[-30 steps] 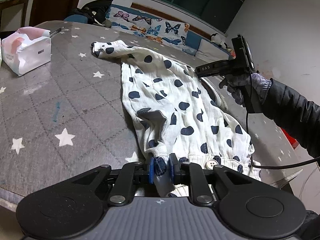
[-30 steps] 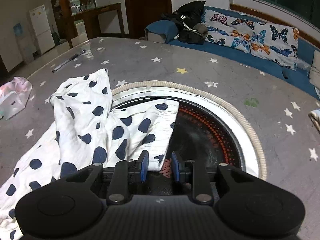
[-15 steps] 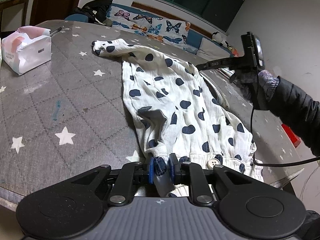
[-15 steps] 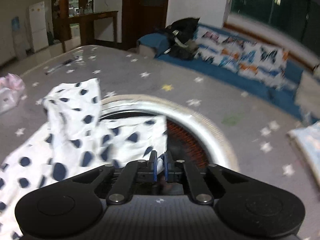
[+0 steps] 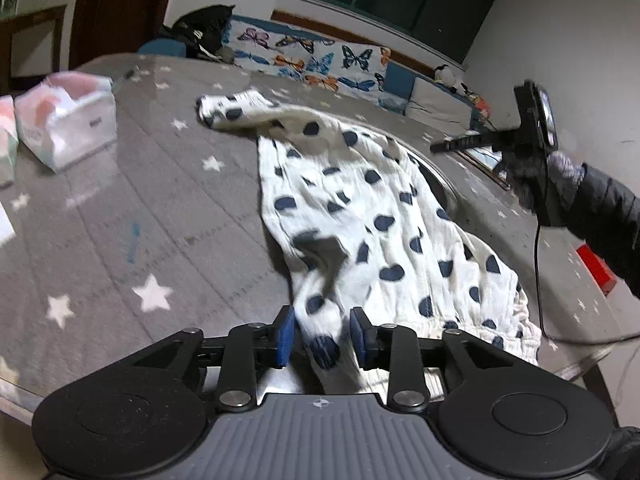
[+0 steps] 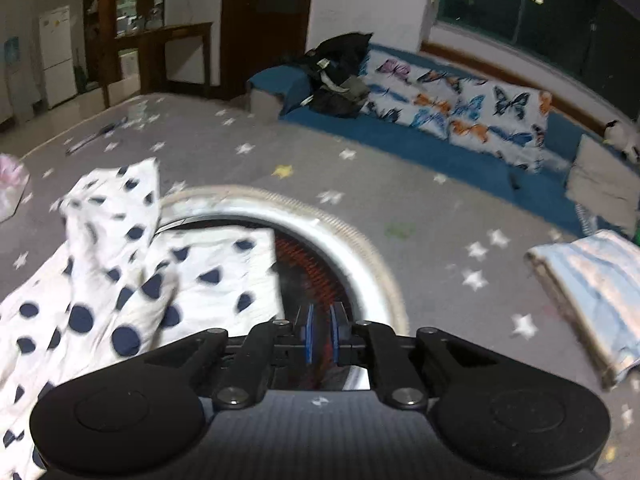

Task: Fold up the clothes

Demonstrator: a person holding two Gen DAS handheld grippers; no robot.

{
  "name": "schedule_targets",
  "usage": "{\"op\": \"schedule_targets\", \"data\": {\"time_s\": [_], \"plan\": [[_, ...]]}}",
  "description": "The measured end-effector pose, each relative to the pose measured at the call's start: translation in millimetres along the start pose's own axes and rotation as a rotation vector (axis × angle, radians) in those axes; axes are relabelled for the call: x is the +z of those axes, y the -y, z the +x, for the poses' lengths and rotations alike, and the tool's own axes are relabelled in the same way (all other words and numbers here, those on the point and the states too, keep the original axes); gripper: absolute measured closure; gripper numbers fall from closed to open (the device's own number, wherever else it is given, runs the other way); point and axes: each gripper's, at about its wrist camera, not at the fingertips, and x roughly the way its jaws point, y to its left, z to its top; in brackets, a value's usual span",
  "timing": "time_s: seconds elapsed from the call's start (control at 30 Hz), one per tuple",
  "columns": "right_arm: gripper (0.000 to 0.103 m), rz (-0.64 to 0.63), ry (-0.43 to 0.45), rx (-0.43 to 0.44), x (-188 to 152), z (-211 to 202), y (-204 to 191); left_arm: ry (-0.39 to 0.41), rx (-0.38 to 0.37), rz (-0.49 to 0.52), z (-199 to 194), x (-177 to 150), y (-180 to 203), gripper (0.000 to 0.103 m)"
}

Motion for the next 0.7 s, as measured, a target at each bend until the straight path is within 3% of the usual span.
{"op": "schedule_targets", "data": {"time_s": [0.03,0.13,0.43,0.7], "plan": [[0.091,0.001,-0.004,0.011,-2.3,2.8,-3.2,0.009,0.008,0.011,-1.8,2.4,1.5,0.058],[0.073,0.003,-0.016,0.039,-8.6,10.7,-12.2,0.025,0.023,0.040,-3.5,8.9,6.3,0.057],[0.067,0.028,-0.007,0.074,-7.1,18.6,-23.0,0.030,0.013,0.088,8.9,23.5,21.8,0.055],[0.067,0.034,-0.012,0.064,-11.0,22.1,-24.9,0.044,-0.073,0.120,24.6,31.9,41.3,0.057]]}}
